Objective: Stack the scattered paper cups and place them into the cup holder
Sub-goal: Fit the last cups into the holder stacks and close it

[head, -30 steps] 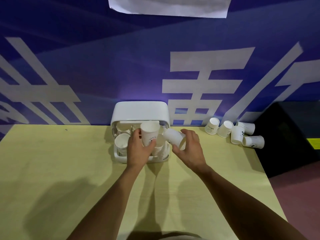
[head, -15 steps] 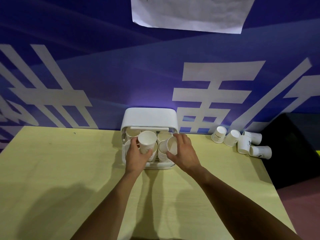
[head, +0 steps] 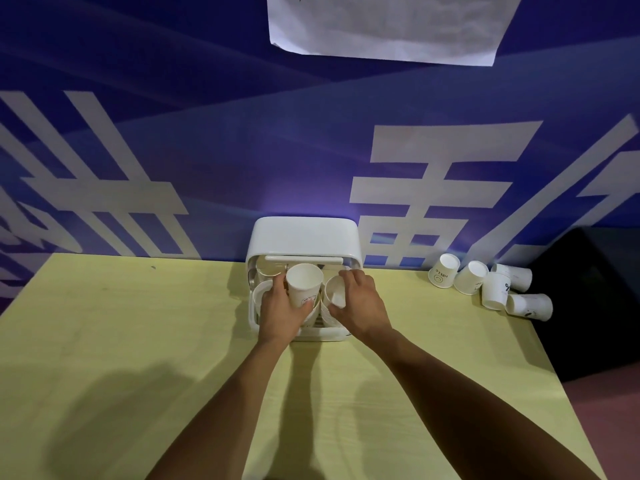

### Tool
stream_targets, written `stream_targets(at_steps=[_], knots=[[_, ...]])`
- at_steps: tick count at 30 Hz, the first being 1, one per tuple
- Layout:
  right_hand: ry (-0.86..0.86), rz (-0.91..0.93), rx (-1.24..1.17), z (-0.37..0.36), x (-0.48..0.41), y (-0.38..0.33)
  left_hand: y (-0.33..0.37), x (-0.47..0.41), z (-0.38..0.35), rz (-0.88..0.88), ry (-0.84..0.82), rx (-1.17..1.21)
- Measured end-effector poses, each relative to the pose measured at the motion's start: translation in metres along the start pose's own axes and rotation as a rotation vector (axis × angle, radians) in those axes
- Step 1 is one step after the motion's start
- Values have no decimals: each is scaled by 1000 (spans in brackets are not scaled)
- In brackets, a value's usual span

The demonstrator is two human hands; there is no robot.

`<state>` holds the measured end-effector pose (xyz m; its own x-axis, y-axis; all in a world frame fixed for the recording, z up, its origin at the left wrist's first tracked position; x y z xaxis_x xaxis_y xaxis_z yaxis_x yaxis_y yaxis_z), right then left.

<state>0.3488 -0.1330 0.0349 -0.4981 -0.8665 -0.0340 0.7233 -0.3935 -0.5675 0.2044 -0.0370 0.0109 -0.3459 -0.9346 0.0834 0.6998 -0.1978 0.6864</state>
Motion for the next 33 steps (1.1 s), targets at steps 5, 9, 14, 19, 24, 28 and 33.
stream_targets(at_steps=[5,9,14,19,24,28,33], knots=[[0,-52,-55,-10,-1,5,-3,-1,-5,15,-33,-31],[-1,-73,-71,-19,-1,11,-6,-1,-7,30,-34,-76],[9,-73,-93,-24,-2,17,-4,-2,-7,14,-14,-121],[15,-88,-111,-27,-2,19,-5,1,-4,-4,10,-110],[20,-93,-116,-27,1,21,-4,3,-3,-14,1,-114],[31,-111,-131,-29,5,23,-8,3,-4,1,-8,-143],[29,-121,-136,-30,6,26,-11,3,-6,-3,-6,-189]])
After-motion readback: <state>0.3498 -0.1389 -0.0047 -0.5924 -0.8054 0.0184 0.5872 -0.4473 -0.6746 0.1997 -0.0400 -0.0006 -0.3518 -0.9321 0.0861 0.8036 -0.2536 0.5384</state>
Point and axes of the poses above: each hand's wrist, its own x-axis away from the middle knuckle, its own z-axis out of the back of the hand, y = z × x, the point moved 2 cm from there along -x, towards the middle knuckle, and after that the axes turned 9 degrees about -x, right-handed, at the moved point
